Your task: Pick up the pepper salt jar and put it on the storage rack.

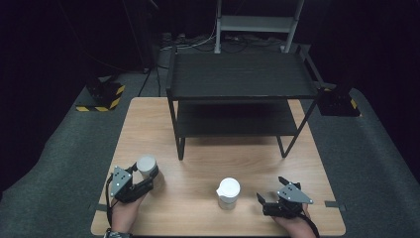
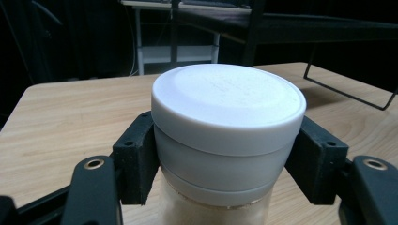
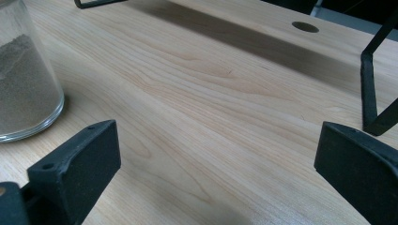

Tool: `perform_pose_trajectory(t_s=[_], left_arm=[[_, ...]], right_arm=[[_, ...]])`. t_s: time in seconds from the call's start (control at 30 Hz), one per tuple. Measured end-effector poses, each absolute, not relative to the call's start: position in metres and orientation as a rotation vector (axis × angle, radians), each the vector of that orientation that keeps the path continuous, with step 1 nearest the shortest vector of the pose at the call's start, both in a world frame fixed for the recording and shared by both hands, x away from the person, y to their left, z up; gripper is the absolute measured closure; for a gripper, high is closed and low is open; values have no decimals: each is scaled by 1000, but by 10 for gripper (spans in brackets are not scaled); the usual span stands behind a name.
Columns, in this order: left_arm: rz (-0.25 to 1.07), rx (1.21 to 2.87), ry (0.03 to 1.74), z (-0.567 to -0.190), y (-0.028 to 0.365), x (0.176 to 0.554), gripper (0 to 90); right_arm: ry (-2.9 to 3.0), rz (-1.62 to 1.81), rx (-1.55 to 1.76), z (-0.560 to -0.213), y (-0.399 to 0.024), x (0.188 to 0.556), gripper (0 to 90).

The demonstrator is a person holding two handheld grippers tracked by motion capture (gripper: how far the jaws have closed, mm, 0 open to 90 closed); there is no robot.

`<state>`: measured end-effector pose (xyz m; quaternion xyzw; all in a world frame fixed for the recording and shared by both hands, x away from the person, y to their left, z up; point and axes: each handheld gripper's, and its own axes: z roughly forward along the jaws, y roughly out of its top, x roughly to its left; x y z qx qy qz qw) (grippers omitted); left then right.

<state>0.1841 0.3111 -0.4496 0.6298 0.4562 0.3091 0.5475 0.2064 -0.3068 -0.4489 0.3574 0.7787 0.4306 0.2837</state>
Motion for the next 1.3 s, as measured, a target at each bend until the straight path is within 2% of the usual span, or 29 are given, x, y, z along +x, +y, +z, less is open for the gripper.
perform_pose_trajectory(t_s=[0.57,1.3], left_arm=[[706,1475,1015,-421,296,178,337],[722,1443,926,-361,281,190,337]], right_arm=[[2088,1157,955,-449,-308,207,0],[2088,1167,956,-449,-309,207,0]])
